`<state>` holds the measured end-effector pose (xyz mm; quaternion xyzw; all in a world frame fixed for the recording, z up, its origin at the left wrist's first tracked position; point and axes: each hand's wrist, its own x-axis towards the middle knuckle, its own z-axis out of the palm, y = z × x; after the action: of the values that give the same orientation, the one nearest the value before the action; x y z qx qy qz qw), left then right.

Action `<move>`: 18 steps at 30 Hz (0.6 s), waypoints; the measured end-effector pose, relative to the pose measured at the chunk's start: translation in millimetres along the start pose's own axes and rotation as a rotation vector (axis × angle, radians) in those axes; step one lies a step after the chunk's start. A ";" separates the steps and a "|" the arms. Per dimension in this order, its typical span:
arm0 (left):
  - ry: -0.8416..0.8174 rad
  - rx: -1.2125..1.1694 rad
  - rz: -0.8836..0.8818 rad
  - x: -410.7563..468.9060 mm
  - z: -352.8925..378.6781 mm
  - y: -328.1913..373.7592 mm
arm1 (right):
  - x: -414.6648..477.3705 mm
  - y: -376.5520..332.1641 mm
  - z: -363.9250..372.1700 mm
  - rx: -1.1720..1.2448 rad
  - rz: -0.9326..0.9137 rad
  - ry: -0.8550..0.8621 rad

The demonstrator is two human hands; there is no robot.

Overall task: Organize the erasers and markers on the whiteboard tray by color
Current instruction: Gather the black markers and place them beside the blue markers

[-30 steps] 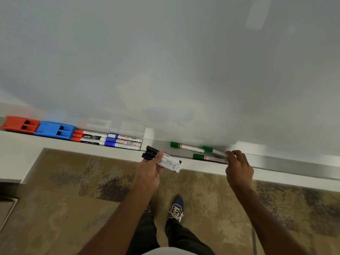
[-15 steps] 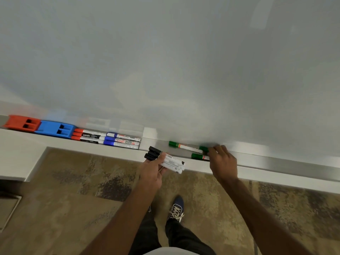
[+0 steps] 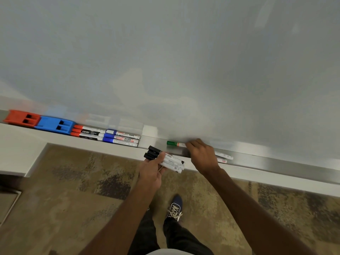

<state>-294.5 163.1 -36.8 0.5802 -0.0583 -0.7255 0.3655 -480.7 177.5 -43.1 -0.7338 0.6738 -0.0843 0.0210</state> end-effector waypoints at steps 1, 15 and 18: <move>-0.003 -0.002 -0.002 0.2 0.0 0.5 | -6.1 4.5 0.5 0.012 0.020 0.031; -0.016 0.031 0.092 -0.5 13.8 1.4 | -62.9 57.8 4.2 -0.030 0.201 0.114; -0.024 -0.011 0.098 -1.1 14.5 2.7 | -63.9 59.2 5.1 -0.052 0.221 0.109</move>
<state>-306.0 156.9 -29.9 0.5659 -0.0870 -0.7138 0.4033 -543.2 235.0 -62.7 -0.6495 0.7528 -0.1038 -0.0254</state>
